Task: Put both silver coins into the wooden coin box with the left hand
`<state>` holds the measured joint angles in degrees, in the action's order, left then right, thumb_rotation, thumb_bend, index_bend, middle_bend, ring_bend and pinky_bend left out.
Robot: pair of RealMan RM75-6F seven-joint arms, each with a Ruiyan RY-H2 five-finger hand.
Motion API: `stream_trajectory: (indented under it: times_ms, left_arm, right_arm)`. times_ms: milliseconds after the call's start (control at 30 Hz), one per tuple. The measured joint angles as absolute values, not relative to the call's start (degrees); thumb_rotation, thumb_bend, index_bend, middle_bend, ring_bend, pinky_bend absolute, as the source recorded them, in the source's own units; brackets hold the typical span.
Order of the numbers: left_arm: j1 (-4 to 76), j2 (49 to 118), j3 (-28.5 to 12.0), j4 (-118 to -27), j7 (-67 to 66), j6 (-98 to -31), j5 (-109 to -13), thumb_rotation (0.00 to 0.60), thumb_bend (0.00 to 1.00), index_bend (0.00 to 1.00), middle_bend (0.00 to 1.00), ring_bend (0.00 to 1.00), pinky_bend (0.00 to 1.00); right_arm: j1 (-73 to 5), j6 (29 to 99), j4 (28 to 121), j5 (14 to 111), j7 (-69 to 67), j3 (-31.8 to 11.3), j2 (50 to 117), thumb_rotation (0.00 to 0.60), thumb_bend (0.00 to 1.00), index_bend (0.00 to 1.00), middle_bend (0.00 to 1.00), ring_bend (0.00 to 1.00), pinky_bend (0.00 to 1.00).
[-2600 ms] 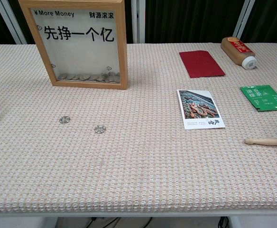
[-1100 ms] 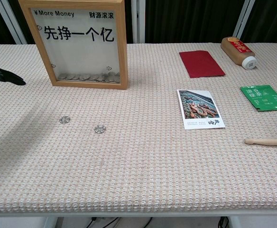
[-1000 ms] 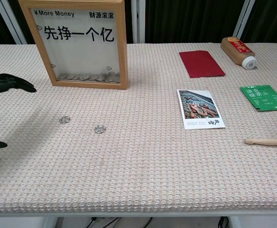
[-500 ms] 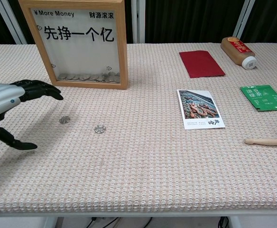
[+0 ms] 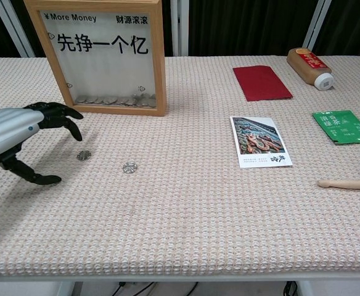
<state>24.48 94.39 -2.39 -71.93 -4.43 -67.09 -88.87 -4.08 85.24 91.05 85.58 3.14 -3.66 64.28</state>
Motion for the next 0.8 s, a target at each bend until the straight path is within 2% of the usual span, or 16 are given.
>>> stream_trajectory:
  times_ms: [167, 367, 800]
  left_arm:
    - [24.59, 96.09, -2.70, -70.43, -3.05, -67.94, -88.45, 0.600, 0.17, 0.37, 0.12, 0.00, 0.00]
    - [25.50, 97.44, -2.62, -68.77, -2.25, -67.32, -88.23, 0.600, 0.26, 0.37, 0.12, 0.00, 0.00]
    - [26.53, 99.65, -2.66, -66.30, -2.09, -66.38, -86.91, 0.600, 0.26, 0.39, 0.15, 0.00, 0.00]
  right_arm:
    - [-4.26, 84.78, 91.24, 85.71, 3.50, -3.53, 64.29, 0.600, 0.23, 0.00, 0.00, 0.00, 0.00]
    - [-4.26, 84.45, 91.38, 85.44, 3.68, -3.46, 64.10, 0.600, 0.24, 0.00, 0.00, 0.00, 0.00]
    - [-4.00, 84.23, 91.18, 84.62, 2.94, -3.59, 63.61, 0.600, 0.24, 0.00, 0.00, 0.00, 0.00]
